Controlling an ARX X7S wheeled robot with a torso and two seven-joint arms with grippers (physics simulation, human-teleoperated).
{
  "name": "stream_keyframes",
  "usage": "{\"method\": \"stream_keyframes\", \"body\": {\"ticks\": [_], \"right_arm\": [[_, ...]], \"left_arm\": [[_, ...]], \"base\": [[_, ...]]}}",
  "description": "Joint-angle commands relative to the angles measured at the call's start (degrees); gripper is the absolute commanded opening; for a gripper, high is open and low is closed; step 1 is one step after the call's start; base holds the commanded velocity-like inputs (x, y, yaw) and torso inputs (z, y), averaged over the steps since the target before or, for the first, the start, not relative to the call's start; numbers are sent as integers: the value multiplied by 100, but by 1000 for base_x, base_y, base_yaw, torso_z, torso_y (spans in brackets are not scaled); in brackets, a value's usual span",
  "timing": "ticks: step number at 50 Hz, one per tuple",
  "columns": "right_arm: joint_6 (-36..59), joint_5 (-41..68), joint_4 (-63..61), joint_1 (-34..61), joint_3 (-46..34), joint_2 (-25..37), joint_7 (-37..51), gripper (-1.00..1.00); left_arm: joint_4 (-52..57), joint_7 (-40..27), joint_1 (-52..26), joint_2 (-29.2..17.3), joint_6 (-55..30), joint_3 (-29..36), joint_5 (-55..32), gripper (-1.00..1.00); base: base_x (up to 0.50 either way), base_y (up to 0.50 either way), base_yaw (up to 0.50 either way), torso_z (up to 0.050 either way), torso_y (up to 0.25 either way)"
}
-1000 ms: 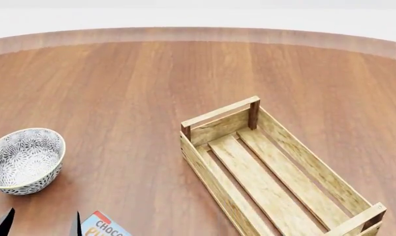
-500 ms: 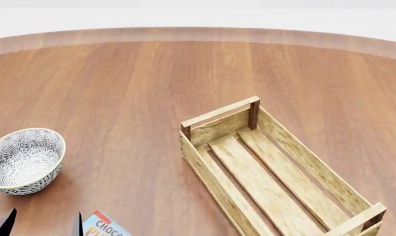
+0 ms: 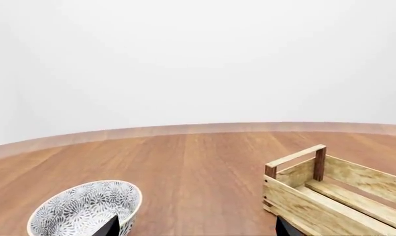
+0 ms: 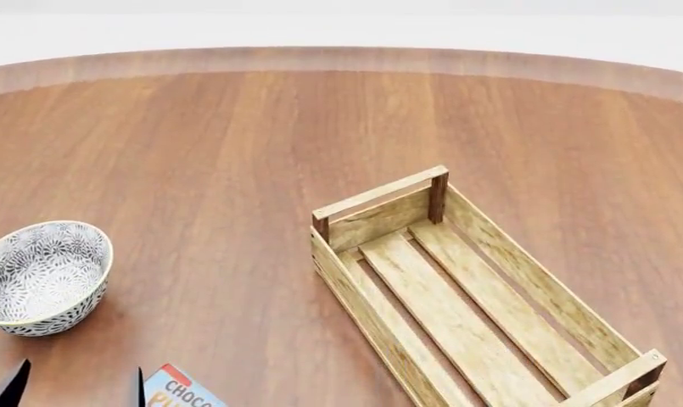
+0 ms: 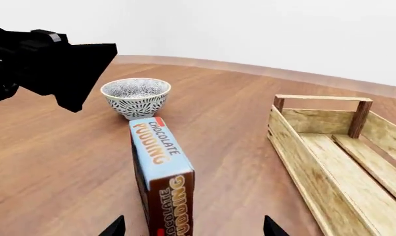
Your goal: Pick up the chocolate pudding and put it in the tray.
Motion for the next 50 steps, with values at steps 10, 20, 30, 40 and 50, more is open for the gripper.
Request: {"method": "stream_keyframes", "body": {"ticks": [10,20,30,40,50], "right_arm": [[331,-203,392,692,-279,21,-209,100],[541,-202,486,936,-354,-22,-235,100],[154,-61,1177,1151,-464,-317,-381,100],[54,-45,1352,1212,-519,-380,-402,100],[-38,-47,1577,1280,-589,-443,-419,100]], "left_arm": [[3,-87,-11,-85,14,93,-72,100],[32,-123,-10,-120,14,124,-84,100],[80,-154,-7,-139,12,198,-75,100],[27,-181,-15,-160,57,234,-75,100],[68,-223,4,-192,50,249,-95,100]], "base": [[0,0,0,0,0],[0,0,0,0,0],[0,0,0,0,0],[0,0,0,0,0],[0,0,0,0,0]]}}
